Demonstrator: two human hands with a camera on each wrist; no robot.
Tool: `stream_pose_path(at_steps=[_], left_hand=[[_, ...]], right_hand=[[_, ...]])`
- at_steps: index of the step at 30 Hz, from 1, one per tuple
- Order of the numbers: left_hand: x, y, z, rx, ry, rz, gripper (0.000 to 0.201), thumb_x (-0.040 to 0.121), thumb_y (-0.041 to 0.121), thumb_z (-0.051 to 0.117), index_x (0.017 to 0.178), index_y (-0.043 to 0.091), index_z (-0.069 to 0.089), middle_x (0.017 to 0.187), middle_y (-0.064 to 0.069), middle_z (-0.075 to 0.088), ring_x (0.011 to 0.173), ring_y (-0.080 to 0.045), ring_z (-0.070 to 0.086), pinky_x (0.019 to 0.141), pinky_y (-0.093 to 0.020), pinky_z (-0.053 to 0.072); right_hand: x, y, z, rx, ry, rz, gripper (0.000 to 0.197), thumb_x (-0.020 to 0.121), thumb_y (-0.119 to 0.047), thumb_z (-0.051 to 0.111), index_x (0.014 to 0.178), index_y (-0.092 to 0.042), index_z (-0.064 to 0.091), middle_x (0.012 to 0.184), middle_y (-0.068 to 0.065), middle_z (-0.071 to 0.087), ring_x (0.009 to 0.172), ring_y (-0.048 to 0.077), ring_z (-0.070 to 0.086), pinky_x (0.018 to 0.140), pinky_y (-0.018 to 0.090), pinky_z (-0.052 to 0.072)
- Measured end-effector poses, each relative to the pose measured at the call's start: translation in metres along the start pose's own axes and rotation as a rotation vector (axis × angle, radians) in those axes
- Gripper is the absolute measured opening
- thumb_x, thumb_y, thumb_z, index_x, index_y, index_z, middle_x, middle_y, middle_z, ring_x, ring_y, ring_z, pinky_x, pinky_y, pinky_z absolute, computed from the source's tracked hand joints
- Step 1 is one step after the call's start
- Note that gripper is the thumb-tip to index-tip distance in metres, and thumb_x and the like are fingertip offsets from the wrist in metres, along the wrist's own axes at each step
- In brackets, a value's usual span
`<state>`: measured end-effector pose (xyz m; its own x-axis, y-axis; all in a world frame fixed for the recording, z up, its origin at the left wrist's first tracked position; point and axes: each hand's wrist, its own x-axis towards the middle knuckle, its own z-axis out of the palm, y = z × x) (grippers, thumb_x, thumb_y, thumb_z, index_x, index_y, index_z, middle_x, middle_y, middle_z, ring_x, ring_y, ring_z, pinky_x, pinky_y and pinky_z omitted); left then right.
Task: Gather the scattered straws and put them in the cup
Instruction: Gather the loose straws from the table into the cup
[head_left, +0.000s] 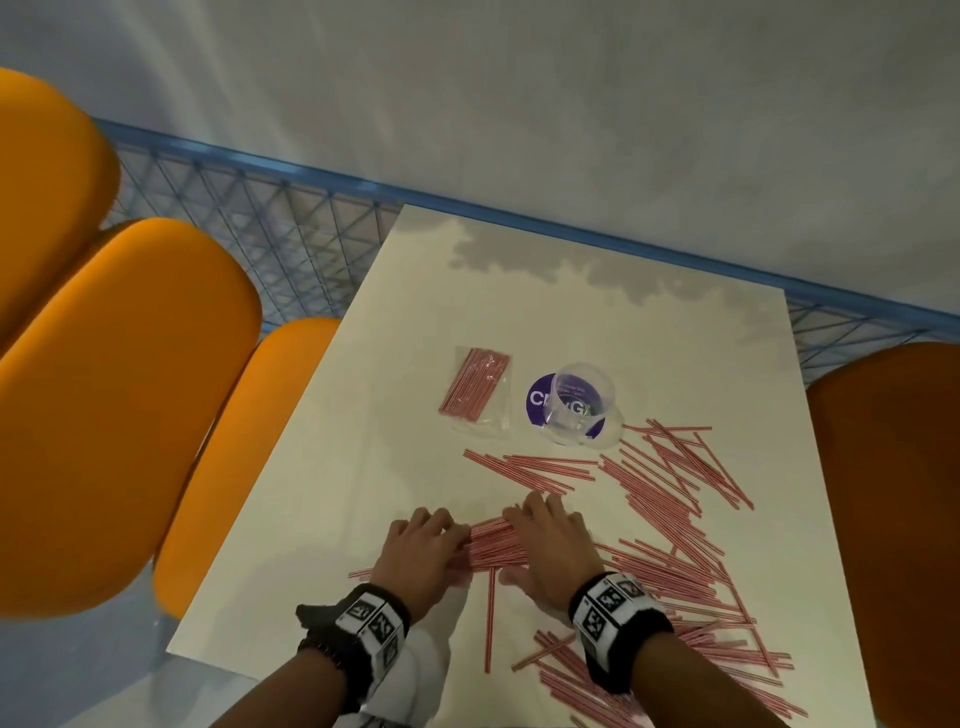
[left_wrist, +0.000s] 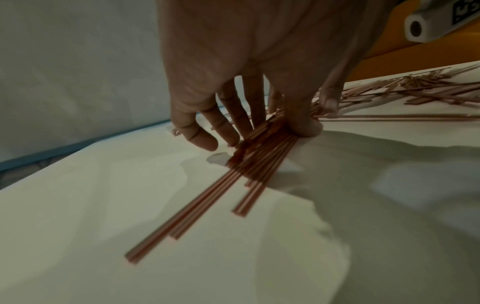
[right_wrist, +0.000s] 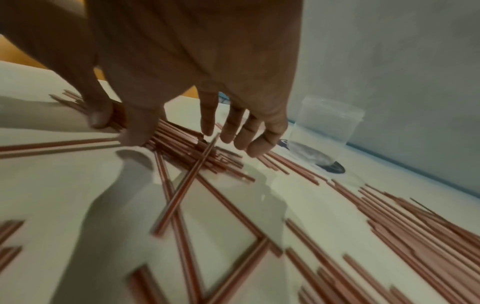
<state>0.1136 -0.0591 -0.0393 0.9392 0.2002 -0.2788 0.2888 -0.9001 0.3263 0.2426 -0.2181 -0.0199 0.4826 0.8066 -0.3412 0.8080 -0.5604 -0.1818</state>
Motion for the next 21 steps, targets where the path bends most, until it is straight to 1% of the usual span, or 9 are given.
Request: stream_pose_path(at_steps=[2,3,6,8,10,13,16,18,21], left_hand=[[0.002,0.002,0.001,-0.021,-0.005,-0.004,0.043,0.08,0.033,0.069,0.121,0.028,0.057,0.113,0.004,0.059,0.105,-0.021,0.053,0.085,-0.036,0.043],[0.004,0.003,0.002,-0.033,-0.002,-0.007,0.04,0.083,0.031,0.065,0.122,0.027,0.056,0.115,0.004,0.057,0.109,-0.021,0.051,0.086,-0.035,0.041],[0.014,0.007,0.0,-0.035,-0.008,-0.038,0.034,0.089,0.039,0.054,0.118,0.02,0.054,0.116,0.001,0.055,0.111,-0.021,0.049,0.087,-0.033,0.039],[0.02,0.008,-0.001,-0.016,-0.041,-0.062,0.043,0.09,0.051,0.05,0.115,0.016,0.054,0.115,-0.002,0.055,0.109,-0.023,0.05,0.086,-0.035,0.04],[0.025,0.006,-0.003,-0.004,-0.09,-0.067,0.044,0.092,0.05,0.049,0.115,0.013,0.051,0.117,-0.004,0.054,0.11,-0.024,0.049,0.087,-0.035,0.04],[0.035,0.006,-0.012,-0.016,-0.112,-0.04,0.03,0.096,0.032,0.047,0.116,0.01,0.048,0.121,-0.007,0.051,0.114,-0.026,0.047,0.088,-0.035,0.038],[0.042,0.005,-0.024,0.01,-0.139,-0.029,0.028,0.095,0.024,0.046,0.119,0.009,0.045,0.122,-0.008,0.052,0.111,-0.028,0.05,0.087,-0.036,0.04],[0.046,0.006,-0.033,0.031,-0.157,-0.012,0.03,0.093,0.024,0.048,0.12,0.011,0.043,0.121,-0.008,0.056,0.107,-0.029,0.055,0.084,-0.037,0.042],[0.05,0.009,-0.046,0.009,-0.192,-0.011,0.035,0.092,0.033,0.052,0.119,0.012,0.044,0.116,-0.006,0.059,0.103,-0.029,0.059,0.081,-0.037,0.044]], right_hand=[[0.007,-0.006,-0.002,-0.033,-0.057,-0.073,0.078,0.071,-0.058,0.066,0.134,-0.023,0.038,0.132,0.003,0.044,0.118,0.027,0.04,0.094,0.048,0.039],[0.011,-0.012,-0.001,-0.052,-0.08,-0.112,0.074,0.073,-0.056,0.065,0.133,-0.022,0.039,0.131,0.002,0.045,0.118,0.027,0.041,0.094,0.048,0.039],[0.024,-0.024,0.0,-0.095,-0.052,-0.169,0.036,0.087,-0.033,0.061,0.118,-0.019,0.051,0.118,0.004,0.052,0.109,0.028,0.046,0.087,0.045,0.039],[0.03,-0.026,-0.004,-0.12,-0.068,-0.168,0.027,0.087,-0.018,0.06,0.113,-0.016,0.053,0.114,0.006,0.053,0.107,0.029,0.047,0.085,0.044,0.038],[0.036,-0.029,-0.01,-0.175,-0.128,-0.168,0.033,0.083,-0.009,0.06,0.114,-0.013,0.05,0.115,0.008,0.052,0.107,0.029,0.047,0.087,0.044,0.038],[0.047,-0.034,-0.019,-0.254,-0.218,-0.187,0.049,0.079,-0.009,0.068,0.122,-0.008,0.045,0.121,0.011,0.048,0.111,0.029,0.045,0.09,0.044,0.039],[0.054,-0.035,-0.029,-0.274,-0.247,-0.19,0.054,0.078,-0.008,0.068,0.125,-0.005,0.041,0.123,0.013,0.048,0.112,0.031,0.047,0.092,0.044,0.039],[0.054,-0.033,-0.038,-0.26,-0.251,-0.179,0.048,0.082,-0.007,0.064,0.125,-0.005,0.041,0.12,0.014,0.052,0.109,0.032,0.053,0.086,0.041,0.042],[0.051,-0.024,-0.057,-0.234,-0.277,-0.156,0.047,0.084,-0.01,0.063,0.124,-0.006,0.04,0.116,0.015,0.057,0.099,0.035,0.06,0.072,0.04,0.045]])
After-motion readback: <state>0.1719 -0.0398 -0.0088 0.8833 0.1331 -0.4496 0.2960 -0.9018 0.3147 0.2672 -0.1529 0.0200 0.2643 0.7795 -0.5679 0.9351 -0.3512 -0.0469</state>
